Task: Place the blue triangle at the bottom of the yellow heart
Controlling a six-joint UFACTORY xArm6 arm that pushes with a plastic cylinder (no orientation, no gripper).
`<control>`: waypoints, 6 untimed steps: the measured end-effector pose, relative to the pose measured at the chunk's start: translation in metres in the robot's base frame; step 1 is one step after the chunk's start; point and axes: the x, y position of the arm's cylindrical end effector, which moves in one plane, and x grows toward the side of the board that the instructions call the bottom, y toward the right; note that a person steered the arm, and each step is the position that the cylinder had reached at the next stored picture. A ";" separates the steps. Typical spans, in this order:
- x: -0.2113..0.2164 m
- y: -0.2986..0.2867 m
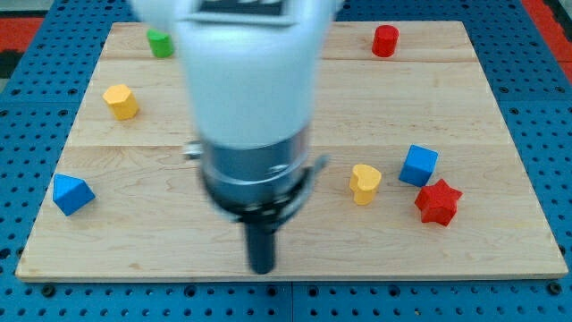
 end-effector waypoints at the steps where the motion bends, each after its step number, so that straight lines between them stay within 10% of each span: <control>1: -0.001 -0.101; 3: -0.069 -0.248; 6: -0.090 -0.109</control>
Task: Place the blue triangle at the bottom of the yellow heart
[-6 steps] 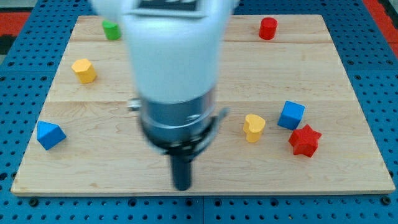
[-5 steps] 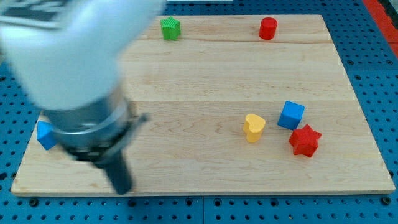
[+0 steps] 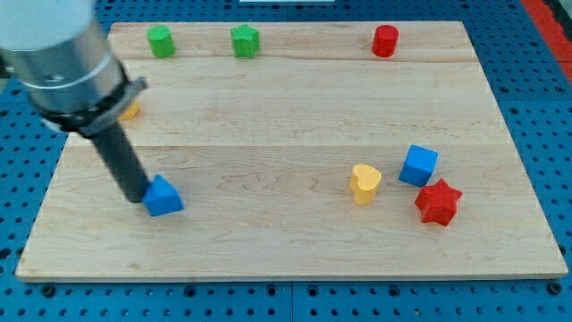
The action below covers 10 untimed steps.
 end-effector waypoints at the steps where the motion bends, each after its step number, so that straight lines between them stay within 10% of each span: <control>1: 0.000 0.053; 4: 0.034 0.188; 6: 0.086 0.189; 10: 0.057 0.226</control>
